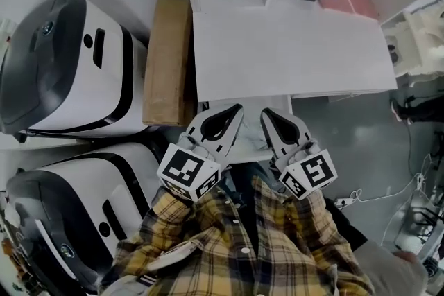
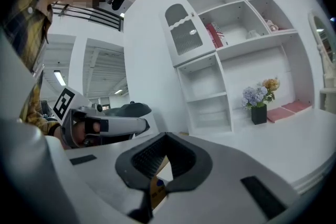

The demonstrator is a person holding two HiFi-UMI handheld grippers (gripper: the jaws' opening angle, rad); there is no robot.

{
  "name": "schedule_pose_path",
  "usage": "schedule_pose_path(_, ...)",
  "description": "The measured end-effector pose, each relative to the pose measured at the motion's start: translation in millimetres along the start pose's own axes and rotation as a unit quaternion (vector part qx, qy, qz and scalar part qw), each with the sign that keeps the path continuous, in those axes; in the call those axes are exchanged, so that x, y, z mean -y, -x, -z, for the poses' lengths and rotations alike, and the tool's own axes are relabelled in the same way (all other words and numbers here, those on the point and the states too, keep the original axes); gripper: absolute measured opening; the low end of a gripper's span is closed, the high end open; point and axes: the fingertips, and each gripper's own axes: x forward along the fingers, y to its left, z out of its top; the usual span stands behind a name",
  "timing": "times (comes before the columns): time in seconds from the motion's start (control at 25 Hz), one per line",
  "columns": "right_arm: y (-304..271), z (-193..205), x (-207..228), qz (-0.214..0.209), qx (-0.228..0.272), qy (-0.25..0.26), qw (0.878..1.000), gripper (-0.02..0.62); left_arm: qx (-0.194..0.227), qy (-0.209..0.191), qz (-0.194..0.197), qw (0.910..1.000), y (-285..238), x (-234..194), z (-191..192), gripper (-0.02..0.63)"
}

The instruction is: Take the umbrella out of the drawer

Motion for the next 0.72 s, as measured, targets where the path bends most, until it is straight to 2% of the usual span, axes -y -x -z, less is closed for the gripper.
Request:
schedule_pose_path(0.16,-15,-13,21,-0.028,-0.003,0.009,1.0,0.017,0.008,0.001,-0.029,0.9996,-19,-12,-13,0.021)
schedule_pose_path(0.4,-28,-25,45,-0.052,-0.002,0.008,0.999,0.017,0.016,-0.004,-0.05,0.9986,-41,-18,-26,0.021)
schedule_pose_path(0.72,-33,-32,48,-0.054,0.001,0.009,0.999,0.017,0.014,-0.005,-0.045,0.9989,-47,-16,-28,0.021)
